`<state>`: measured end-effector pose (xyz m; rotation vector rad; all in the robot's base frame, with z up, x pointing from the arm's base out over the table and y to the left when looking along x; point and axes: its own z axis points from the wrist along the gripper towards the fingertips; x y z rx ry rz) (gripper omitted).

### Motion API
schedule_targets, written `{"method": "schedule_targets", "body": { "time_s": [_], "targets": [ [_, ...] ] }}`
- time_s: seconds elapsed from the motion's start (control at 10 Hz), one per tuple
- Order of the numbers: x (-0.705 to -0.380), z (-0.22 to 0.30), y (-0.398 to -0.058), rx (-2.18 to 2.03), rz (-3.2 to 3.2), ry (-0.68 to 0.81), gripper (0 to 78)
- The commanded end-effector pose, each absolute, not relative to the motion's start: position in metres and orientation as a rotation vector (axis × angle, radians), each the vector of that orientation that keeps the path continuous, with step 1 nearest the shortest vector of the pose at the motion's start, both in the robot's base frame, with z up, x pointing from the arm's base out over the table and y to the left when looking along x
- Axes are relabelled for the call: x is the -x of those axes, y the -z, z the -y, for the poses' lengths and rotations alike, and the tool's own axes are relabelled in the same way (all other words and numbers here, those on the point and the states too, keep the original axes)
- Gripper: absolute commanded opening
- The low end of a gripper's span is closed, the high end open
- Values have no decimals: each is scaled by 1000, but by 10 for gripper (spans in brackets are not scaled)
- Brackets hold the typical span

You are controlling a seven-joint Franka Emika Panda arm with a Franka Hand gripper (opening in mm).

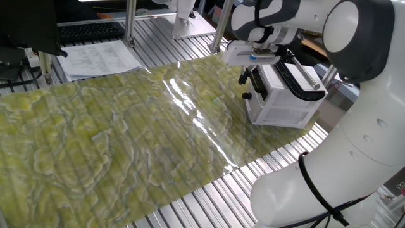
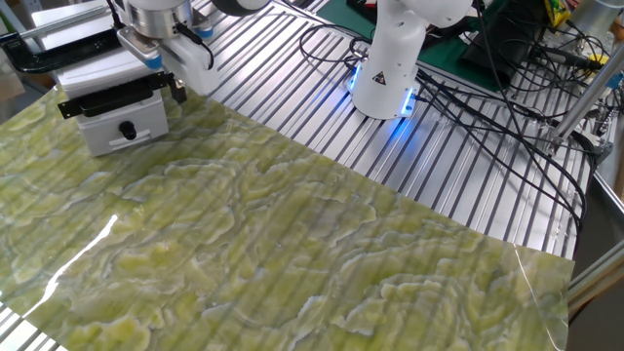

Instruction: Grasp the handle and close the drawer

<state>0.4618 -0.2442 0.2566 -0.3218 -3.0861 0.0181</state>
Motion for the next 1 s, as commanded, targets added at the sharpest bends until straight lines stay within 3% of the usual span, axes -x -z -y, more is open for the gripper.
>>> {"method": "schedule_targets", "body": {
  "time_s": [0.1,0.6,1.0],
  "targets": [
    [-462,233,-257,233,3079,-17,11],
    [-452,172,-257,306,3064,-27,11],
    [-451,168,-256,264,3003,-57,11]
  ]
}}
